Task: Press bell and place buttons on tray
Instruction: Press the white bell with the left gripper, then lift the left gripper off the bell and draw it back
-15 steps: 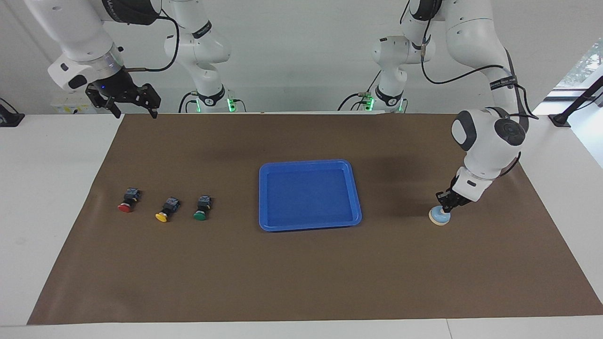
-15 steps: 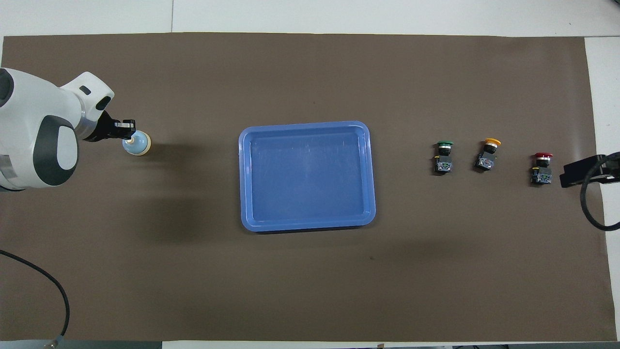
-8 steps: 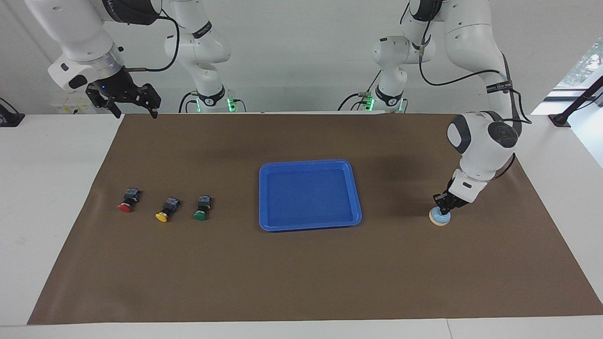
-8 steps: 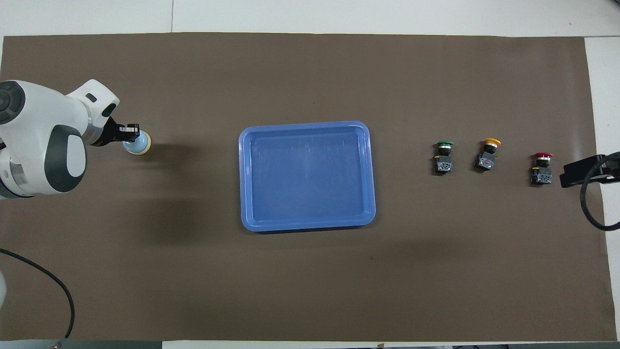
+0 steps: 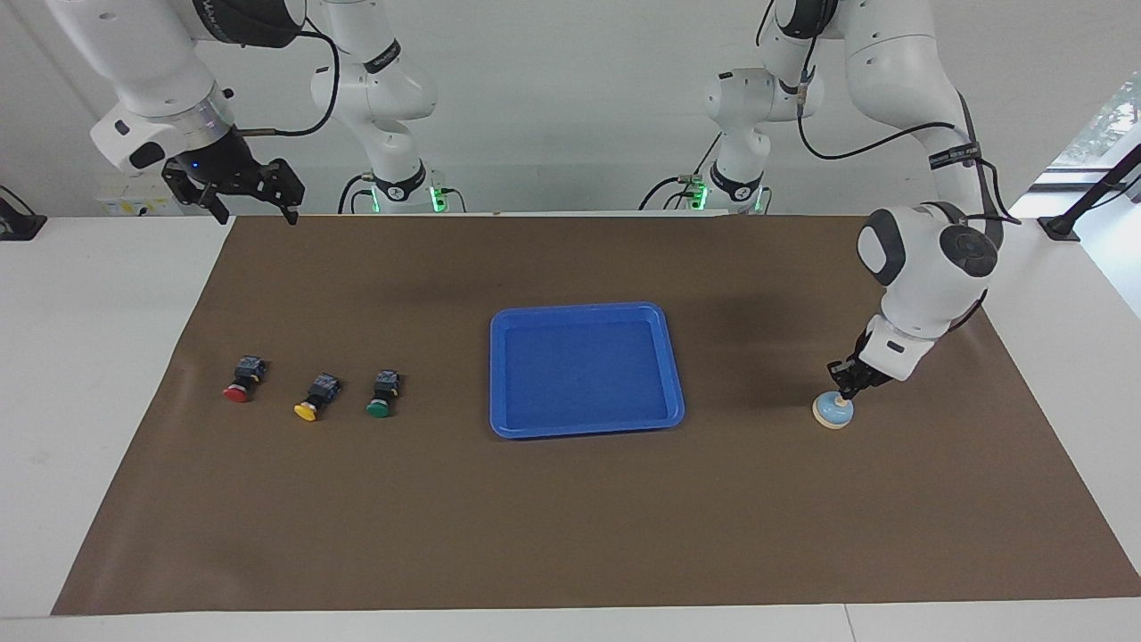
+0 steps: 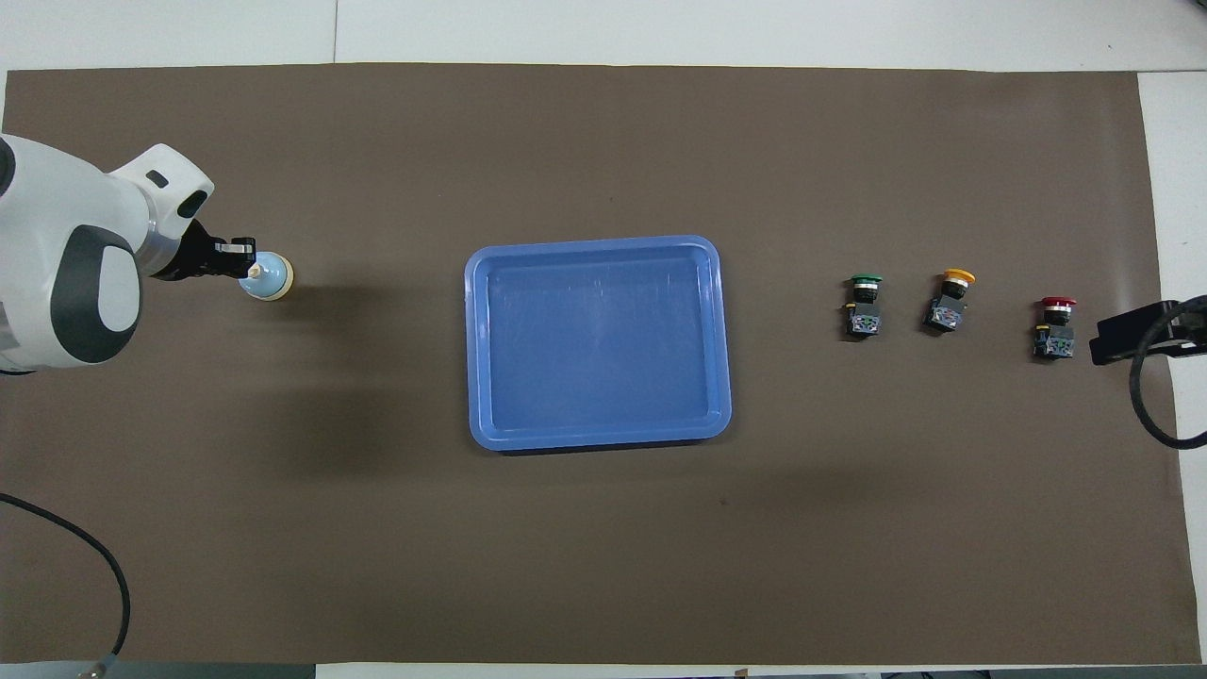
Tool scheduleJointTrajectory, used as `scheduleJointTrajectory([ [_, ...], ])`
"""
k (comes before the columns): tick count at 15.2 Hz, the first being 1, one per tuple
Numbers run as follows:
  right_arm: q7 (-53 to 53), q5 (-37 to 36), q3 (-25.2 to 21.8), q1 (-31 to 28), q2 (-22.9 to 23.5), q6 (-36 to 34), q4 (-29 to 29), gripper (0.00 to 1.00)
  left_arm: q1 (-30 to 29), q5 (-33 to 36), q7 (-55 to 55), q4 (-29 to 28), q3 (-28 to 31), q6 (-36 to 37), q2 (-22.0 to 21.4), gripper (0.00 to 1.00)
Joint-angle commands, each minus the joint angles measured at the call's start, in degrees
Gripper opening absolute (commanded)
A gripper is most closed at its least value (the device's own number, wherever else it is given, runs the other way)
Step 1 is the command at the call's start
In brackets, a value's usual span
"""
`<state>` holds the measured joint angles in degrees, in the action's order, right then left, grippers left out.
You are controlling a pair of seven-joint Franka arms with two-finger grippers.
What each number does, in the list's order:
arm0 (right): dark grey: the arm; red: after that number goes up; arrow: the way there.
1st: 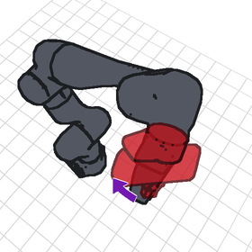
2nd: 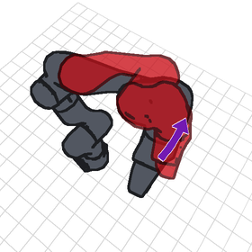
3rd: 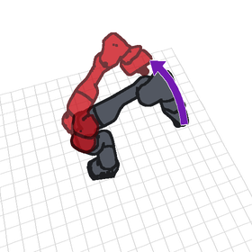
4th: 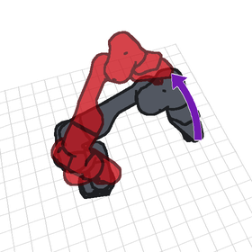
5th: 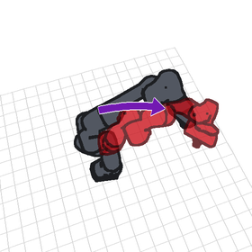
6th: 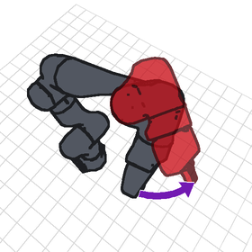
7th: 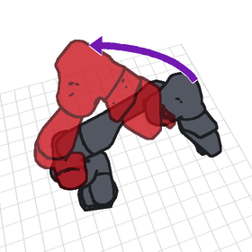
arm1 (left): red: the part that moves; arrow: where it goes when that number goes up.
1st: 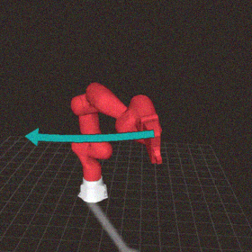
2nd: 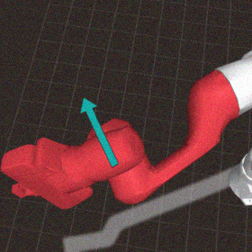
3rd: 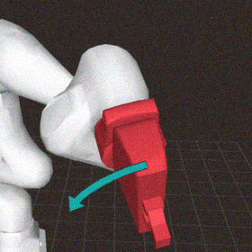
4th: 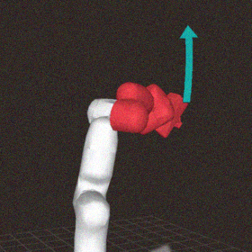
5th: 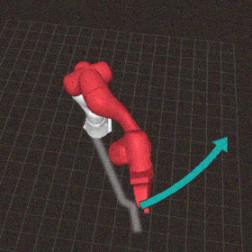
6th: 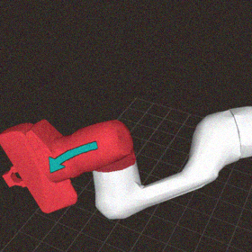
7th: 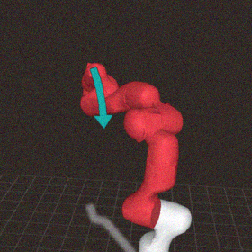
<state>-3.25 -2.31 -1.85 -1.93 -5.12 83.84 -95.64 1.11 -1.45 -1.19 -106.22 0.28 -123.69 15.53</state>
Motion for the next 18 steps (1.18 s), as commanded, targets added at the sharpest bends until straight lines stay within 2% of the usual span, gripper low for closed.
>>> scheduleJointTrajectory([
  [1,-1.5,-0.4,0.4,-0.6,0.1,-0.3,0.4,1.0,-0.1,-0.2,0.0,0.0,0.3,8.4,-7.4,0.0],
  [3,-1.5,-0.4,0.4,-0.6,0.0,-0.3,0.4,1.0,0.0,-0.2,-0.1,1.0,0.3,13.7,-11.7,0.0],
  [4,-1.5,-0.4,0.4,-0.6,0.1,-0.3,0.4,1.0,0.0,-0.2,-0.2,1.3,0.3,15.4,-13.8,0.04],
  [6,-1.5,-0.4,0.4,-0.6,0.0,-0.3,0.4,1.0,0.1,-0.2,-0.2,3.2,0.2,19.5,-16.5,0.52],
  [7,-1.5,-0.4,0.4,-0.6,0.1,-0.3,0.4,1.0,0.1,-0.2,0.0,5.1,0.2,22.8,-17.0,0.7],
  [9,-1.5,-0.4,0.4,-0.6,0.0,-0.3,0.4,1.0,0.1,-0.1,0.1,8.4,0.2,27.9,-17.7,0.94],
  [10,-1.5,-0.4,0.4,-0.6,0.1,-0.3,0.4,1.0,0.1,-0.2,0.1,10.1,0.2,29.8,-18.2,1.0],
  [13,-1.5,-0.4,0.4,-0.6,0.1,-0.3,0.4,1.0,0.2,-0.2,0.1,12.8,-0.1,35.1,-18.4,1.0],
  [18,-1.5,-0.4,0.4,-0.6,0.1,-0.3,0.4,1.0,0.4,-0.2,0.1,13.3,-0.2,34.7,-18.5,1.0],
])
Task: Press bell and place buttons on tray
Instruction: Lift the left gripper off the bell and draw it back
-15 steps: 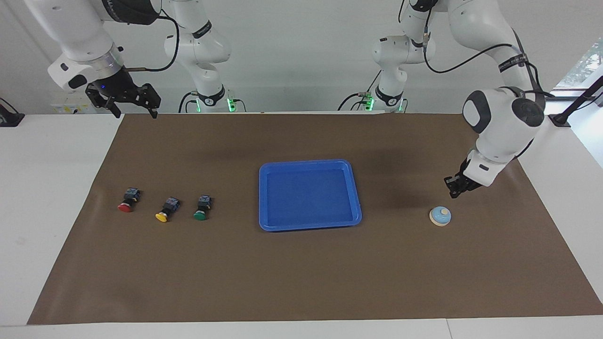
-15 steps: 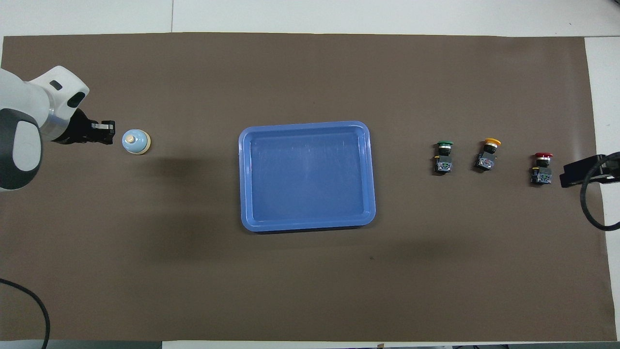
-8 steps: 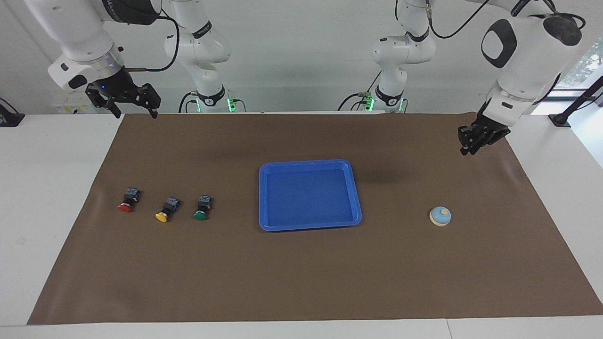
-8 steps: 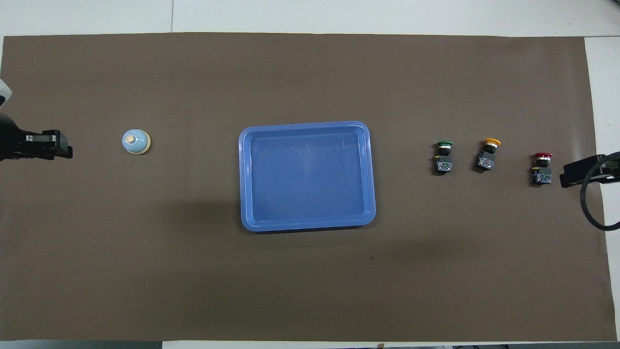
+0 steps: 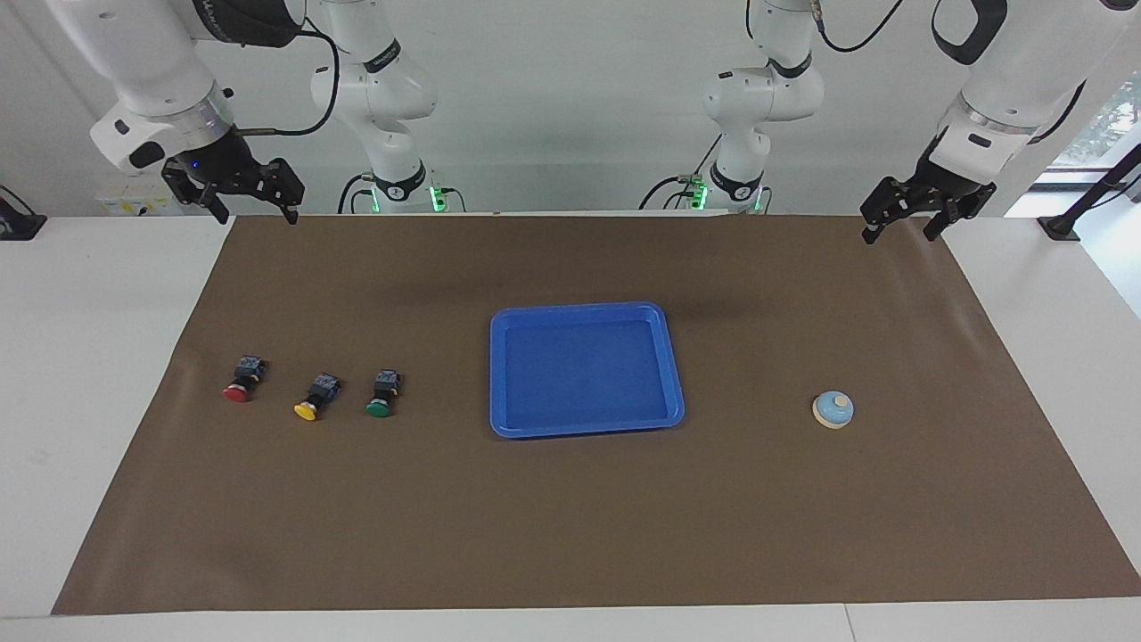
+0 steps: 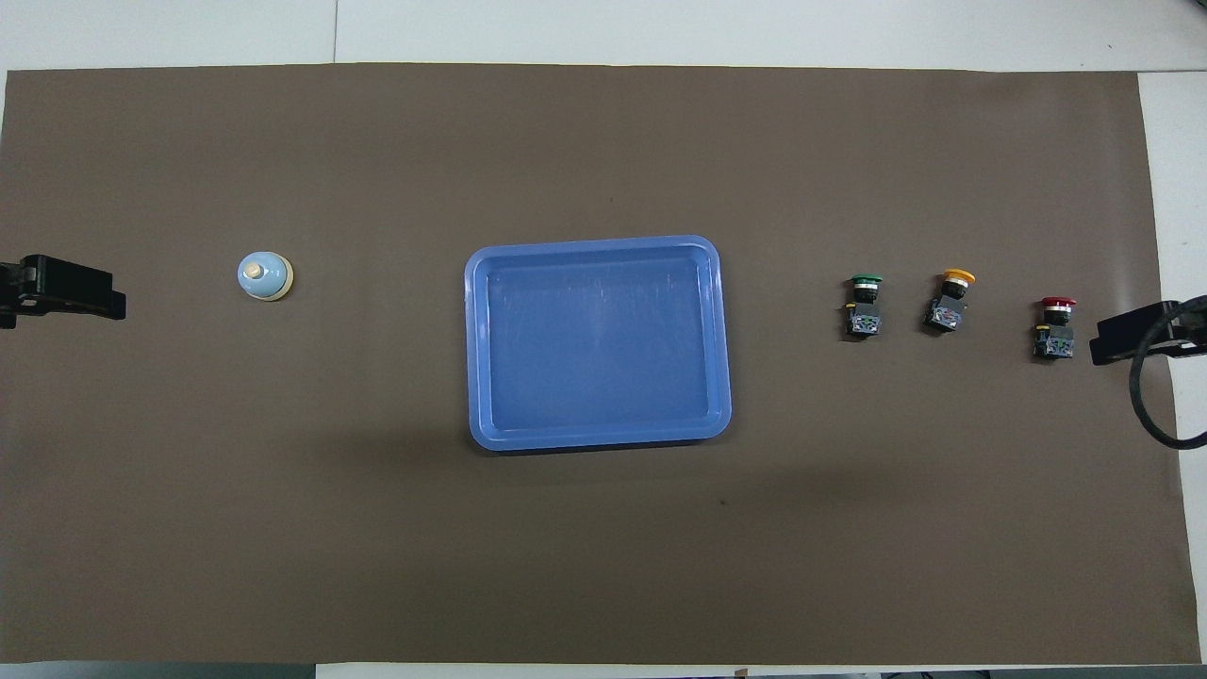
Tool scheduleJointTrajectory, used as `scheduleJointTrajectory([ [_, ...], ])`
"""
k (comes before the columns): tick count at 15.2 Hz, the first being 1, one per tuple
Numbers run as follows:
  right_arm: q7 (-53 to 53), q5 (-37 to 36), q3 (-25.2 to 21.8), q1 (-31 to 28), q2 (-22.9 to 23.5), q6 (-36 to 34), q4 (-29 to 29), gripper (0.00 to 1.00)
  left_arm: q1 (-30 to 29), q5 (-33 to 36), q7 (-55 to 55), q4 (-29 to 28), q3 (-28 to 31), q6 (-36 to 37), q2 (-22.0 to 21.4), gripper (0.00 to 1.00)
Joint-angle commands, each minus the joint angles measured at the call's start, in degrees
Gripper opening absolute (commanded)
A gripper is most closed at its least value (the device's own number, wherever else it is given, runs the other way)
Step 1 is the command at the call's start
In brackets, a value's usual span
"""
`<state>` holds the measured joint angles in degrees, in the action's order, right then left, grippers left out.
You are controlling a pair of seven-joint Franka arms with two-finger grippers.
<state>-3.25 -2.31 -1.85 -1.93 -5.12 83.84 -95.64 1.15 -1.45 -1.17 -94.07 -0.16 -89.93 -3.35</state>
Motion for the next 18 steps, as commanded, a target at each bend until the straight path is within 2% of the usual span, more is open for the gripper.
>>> scheduleJointTrajectory([
  [1,-1.5,-0.4,0.4,-0.6,0.1,-0.3,0.4,1.0,0.6,0.0,0.1,1.8,0.3,1.3,0.7,1.0],
  [18,-1.8,-0.4,0.4,-1.3,-0.1,-2.1,0.2,1.0,0.9,-0.5,0.2,1.1,0.1,5.8,0.0,1.0],
])
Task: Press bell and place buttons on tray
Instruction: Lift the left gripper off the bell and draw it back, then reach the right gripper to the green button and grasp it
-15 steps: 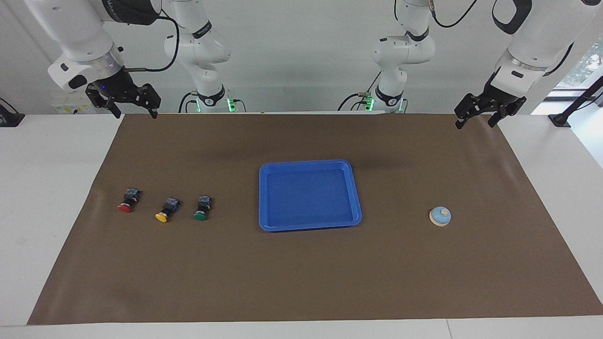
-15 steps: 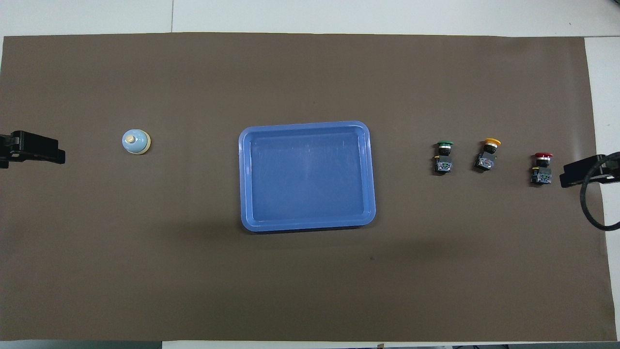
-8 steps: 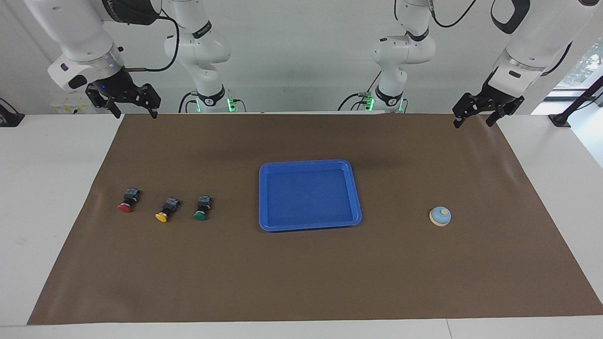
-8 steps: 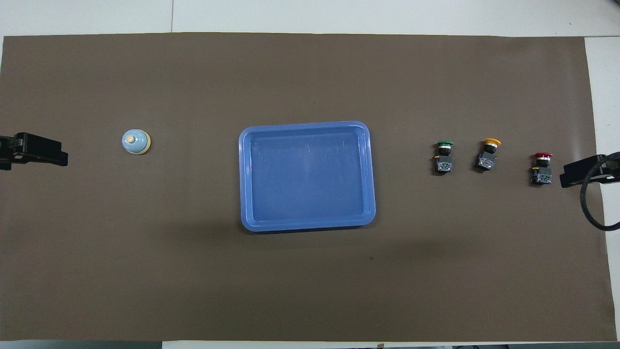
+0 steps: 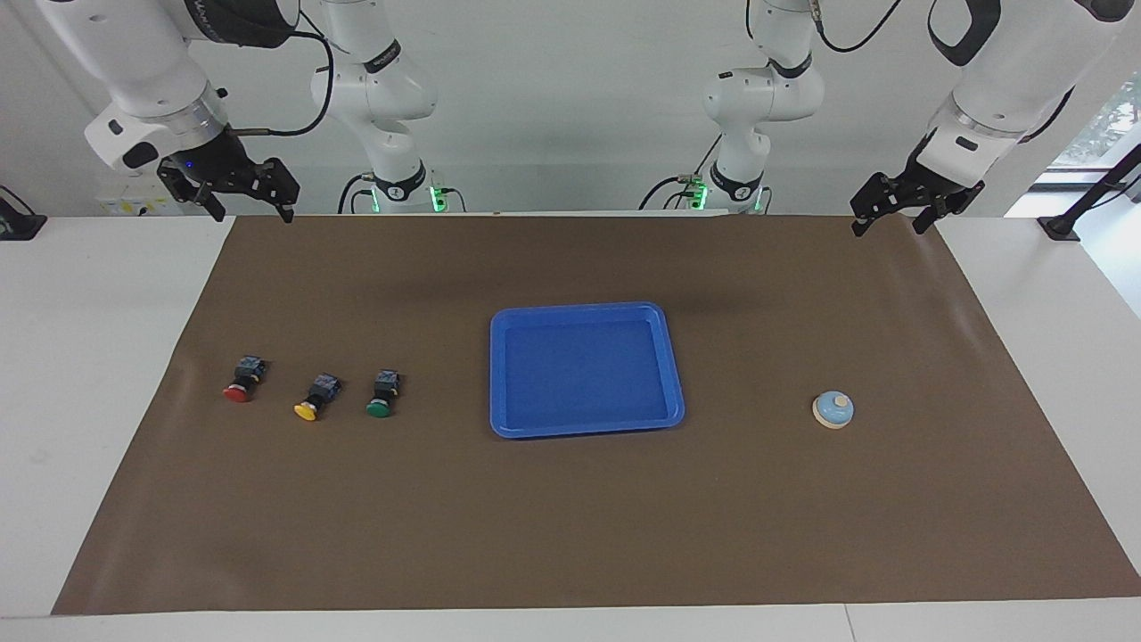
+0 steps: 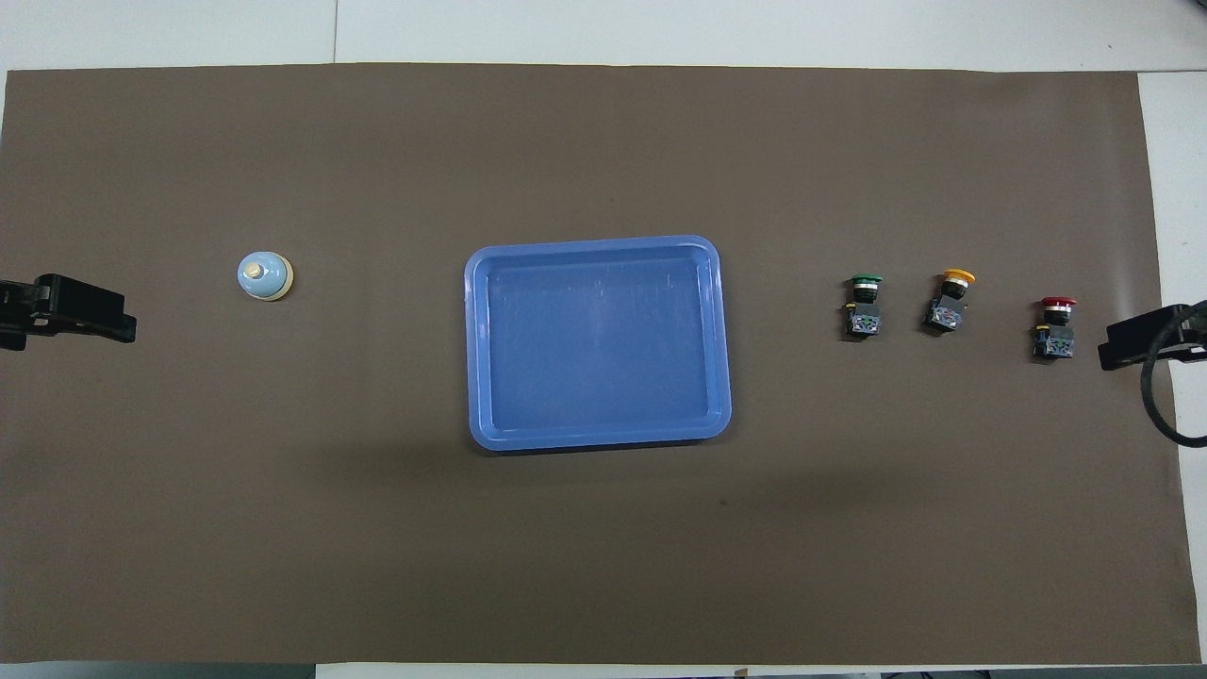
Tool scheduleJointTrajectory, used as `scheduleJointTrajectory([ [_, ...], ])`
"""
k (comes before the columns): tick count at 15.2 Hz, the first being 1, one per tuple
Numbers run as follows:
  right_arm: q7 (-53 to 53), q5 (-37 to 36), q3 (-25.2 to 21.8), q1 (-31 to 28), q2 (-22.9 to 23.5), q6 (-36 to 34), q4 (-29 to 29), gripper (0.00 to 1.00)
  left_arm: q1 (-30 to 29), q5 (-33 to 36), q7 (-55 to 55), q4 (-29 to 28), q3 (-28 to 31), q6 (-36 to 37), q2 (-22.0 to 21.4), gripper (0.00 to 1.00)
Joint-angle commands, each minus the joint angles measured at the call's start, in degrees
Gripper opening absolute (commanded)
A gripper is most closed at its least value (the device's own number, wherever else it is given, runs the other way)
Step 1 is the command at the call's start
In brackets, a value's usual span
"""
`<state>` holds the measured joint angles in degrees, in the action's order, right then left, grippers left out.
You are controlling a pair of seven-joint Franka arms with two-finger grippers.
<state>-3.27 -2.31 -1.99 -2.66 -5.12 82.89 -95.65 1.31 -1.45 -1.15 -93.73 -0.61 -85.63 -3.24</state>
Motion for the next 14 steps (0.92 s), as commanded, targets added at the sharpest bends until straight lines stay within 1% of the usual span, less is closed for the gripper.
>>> scheduleJointTrajectory([
  [1,-1.6,-0.2,0.6,-0.6,-0.2,-1.5,0.1,1.0,0.7,-0.5,0.2,0.6,0.5,1.4,-0.2,1.0],
  [4,-1.3,0.0,0.6,-0.2,-0.2,-0.5,-0.2,1.0,0.7,-0.5,0.4,0.1,0.5,1.2,-0.4,1.0],
  [5,-1.1,-0.1,0.6,-0.1,-0.6,1.5,-1.6,1.0,0.7,-0.5,0.4,0.0,0.5,1.2,-0.4,1.0],
  [6,-0.8,-0.1,0.8,0.0,-1.6,5.5,-4.2,1.0,0.7,-0.5,0.2,0.0,0.7,1.1,-0.4,1.0],
  [8,0.8,0.0,1.1,0.4,-2.7,10.5,-8.7,1.0,0.3,-0.5,-0.3,0.1,0.7,0.8,-0.4,1.0],
  [10,3.8,0.0,1.5,2.7,-2.5,14.7,-12.3,1.0,0.1,-0.5,-0.3,0.1,0.7,1.1,-0.4,1.0],
  [11,5.9,0.0,1.5,3.5,-2.7,17.7,-15.2,1.0,0.0,-0.5,-0.3,0.1,0.8,1.0,-0.4,1.0],
  [12,8.3,0.0,1.6,4.6,-2.0,20.4,-16.9,1.0,0.0,-0.5,-0.3,0.1,0.8,1.1,-0.4,1.0],
  [13,9.9,0.0,1.6,5.6,-0.3,22.6,-17.4,1.0,0.0,-0.4,-0.3,0.1,0.8,1.1,-0.4,1.0],
  [14,11.2,0.0,1.6,6.3,2.3,24.9,-17.3,1.0,0.0,-0.5,-0.3,0.1,0.7,1.1,-0.4,1.0],
])
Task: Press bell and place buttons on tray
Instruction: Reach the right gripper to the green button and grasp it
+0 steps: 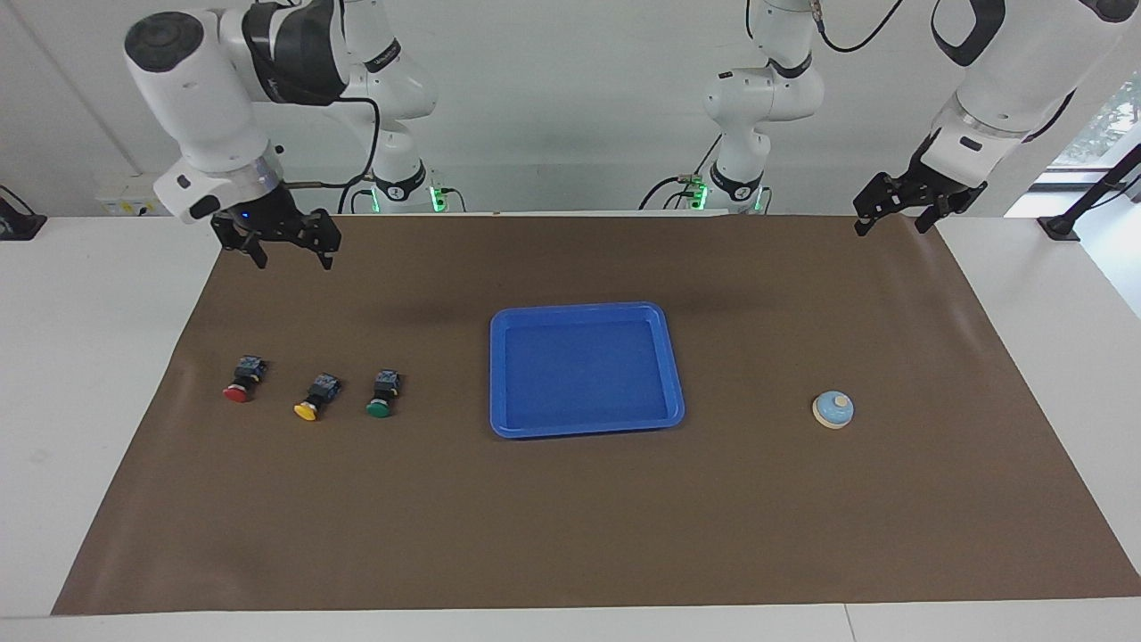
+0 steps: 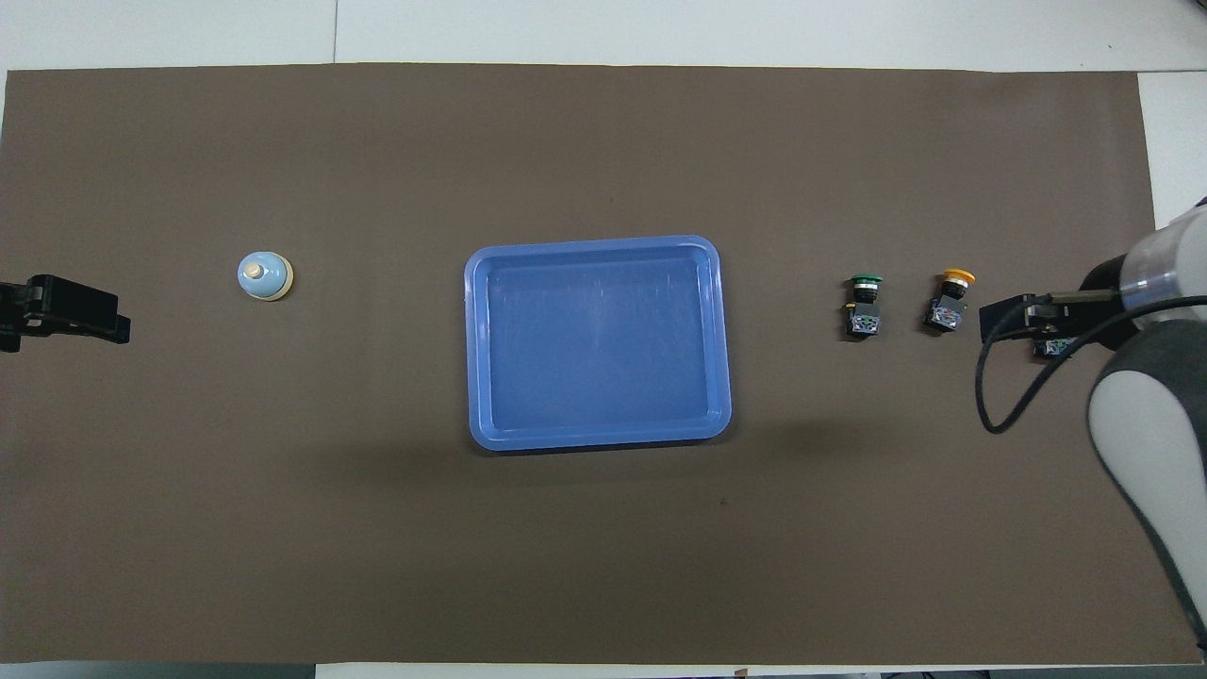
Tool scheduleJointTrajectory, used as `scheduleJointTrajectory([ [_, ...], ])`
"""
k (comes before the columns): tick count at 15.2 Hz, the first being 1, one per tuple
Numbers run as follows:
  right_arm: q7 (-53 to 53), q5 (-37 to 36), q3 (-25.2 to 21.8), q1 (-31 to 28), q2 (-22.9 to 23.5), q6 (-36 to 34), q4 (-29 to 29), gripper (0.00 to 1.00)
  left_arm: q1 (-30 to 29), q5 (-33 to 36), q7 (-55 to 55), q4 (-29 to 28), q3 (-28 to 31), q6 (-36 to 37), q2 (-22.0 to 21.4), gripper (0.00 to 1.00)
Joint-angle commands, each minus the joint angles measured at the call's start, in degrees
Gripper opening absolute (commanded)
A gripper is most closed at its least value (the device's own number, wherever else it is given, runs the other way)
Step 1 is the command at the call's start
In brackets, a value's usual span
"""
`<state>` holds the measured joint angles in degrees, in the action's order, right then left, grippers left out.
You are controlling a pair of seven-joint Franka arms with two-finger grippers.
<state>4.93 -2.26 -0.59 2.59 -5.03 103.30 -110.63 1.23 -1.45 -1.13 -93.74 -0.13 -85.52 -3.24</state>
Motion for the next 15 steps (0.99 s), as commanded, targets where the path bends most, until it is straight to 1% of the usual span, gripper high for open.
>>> scheduleJointTrajectory([
  [1,4.3,0.0,0.1,1.7,4.7,7.7,-2.4,1.0,0.1,-0.5,-0.3,0.1,0.2,1.0,-0.4,1.0],
  [3,7.1,0.1,0.1,2.8,9.1,13.7,-2.5,1.0,0.1,-0.5,-0.3,0.1,0.3,1.0,-0.4,1.0],
  [5,9.7,0.1,0.1,4.2,11.7,18.5,-3.4,1.0,0.1,-0.5,-0.3,0.1,0.2,1.0,-0.4,1.0],
  [8,10.5,0.1,0.1,4.4,12.6,28.0,-8.8,1.0,0.1,-0.5,-0.3,0.1,0.3,1.0,-0.4,1.0],
  [12,10.4,0.1,0.1,4.4,17.2,33.6,-8.9,1.0,0.1,-0.5,-0.3,0.1,0.2,1.0,-0.4,1.0],
  [15,10.5,0.1,0.1,4.4,20.0,36.3,-8.8,1.0,0.1,-0.5,-0.3,0.1,0.3,1.0,-0.4,1.0],
])
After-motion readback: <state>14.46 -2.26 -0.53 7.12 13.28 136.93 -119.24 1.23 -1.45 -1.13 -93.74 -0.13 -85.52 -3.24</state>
